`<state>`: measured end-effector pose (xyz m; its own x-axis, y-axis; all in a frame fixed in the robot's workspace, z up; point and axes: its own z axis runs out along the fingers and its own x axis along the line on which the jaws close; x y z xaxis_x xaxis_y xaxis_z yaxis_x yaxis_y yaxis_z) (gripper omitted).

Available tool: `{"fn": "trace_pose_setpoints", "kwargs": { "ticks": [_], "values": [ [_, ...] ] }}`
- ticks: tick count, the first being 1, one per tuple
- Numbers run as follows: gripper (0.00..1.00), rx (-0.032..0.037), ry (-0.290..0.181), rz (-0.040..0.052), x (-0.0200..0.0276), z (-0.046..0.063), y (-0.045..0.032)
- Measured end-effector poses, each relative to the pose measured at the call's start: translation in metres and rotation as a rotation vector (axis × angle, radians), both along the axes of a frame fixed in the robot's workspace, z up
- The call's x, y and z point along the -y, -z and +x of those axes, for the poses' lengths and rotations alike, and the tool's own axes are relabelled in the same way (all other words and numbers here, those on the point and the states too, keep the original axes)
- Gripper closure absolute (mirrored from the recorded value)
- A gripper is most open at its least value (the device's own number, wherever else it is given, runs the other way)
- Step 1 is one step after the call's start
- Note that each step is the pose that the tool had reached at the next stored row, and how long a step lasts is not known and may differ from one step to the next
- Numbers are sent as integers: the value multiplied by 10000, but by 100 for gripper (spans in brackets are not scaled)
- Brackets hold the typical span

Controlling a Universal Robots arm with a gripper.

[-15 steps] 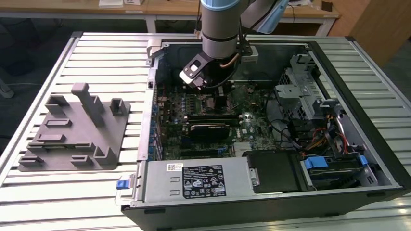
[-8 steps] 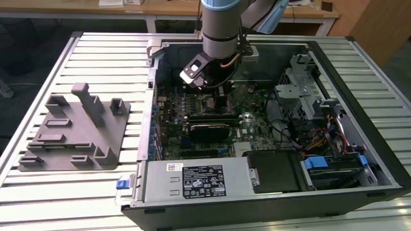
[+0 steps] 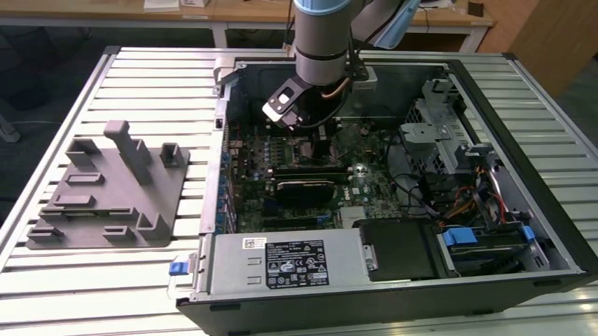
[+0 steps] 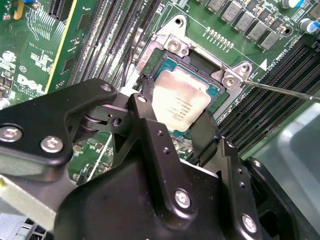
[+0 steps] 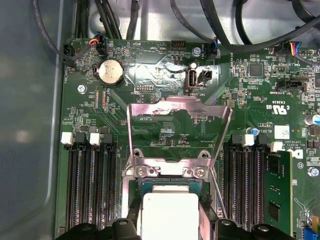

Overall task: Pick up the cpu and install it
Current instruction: 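Place the cpu into insertion slot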

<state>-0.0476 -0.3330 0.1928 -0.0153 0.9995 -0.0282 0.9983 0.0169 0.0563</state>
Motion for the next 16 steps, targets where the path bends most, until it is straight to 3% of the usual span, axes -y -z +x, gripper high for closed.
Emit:
{"fn": "trace_pose_setpoints", "kwargs": {
  "ticks": [10,12,13,16],
  "values": [
    [46,0,0,0,0,1,3],
    [45,7,-2,9,-2,2,7],
    [39,5,-1,7,-2,2,6],
    [39,0,0,0,0,1,4]
  ]
}}
